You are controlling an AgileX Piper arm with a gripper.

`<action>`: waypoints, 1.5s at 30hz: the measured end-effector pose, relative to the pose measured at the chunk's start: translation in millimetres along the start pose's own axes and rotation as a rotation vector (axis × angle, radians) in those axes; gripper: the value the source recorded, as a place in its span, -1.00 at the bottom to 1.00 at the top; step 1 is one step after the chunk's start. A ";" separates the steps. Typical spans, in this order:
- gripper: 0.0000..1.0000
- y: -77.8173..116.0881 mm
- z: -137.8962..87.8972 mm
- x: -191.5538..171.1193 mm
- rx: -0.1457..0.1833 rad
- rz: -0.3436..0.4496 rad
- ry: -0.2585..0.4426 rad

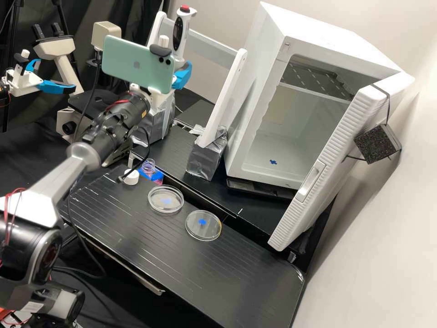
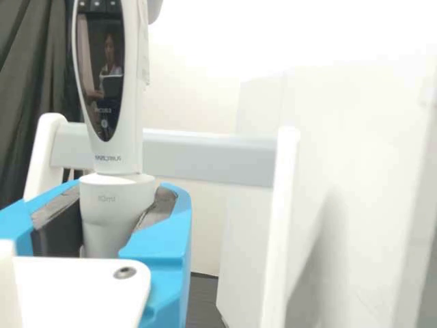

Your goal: Use the pipette

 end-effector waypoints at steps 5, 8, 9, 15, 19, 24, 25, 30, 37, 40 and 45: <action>-1.00 0.0 -16.6 21.8 -0.027 -0.033 -0.029; -1.00 -4.5 -17.1 36.4 -0.006 -0.071 -0.071; -1.00 -5.9 -16.8 39.8 -0.021 -0.082 -0.079; -1.00 -19.6 -11.9 58.0 -0.017 -0.129 -0.113; -1.00 -24.9 -8.3 66.4 -0.009 -0.137 -0.126; -1.00 -22.4 -2.9 73.3 -0.010 -0.123 -0.142; -1.00 -20.9 -2.9 75.0 -0.010 -0.118 -0.142; -1.00 -20.6 -2.0 84.5 -0.010 -0.106 -0.147; -1.00 -31.0 3.3 96.1 -0.015 -0.122 -0.160; -1.00 -35.3 5.9 98.7 -0.017 -0.131 -0.166; -1.00 -37.8 12.1 101.2 -0.017 -0.136 -0.180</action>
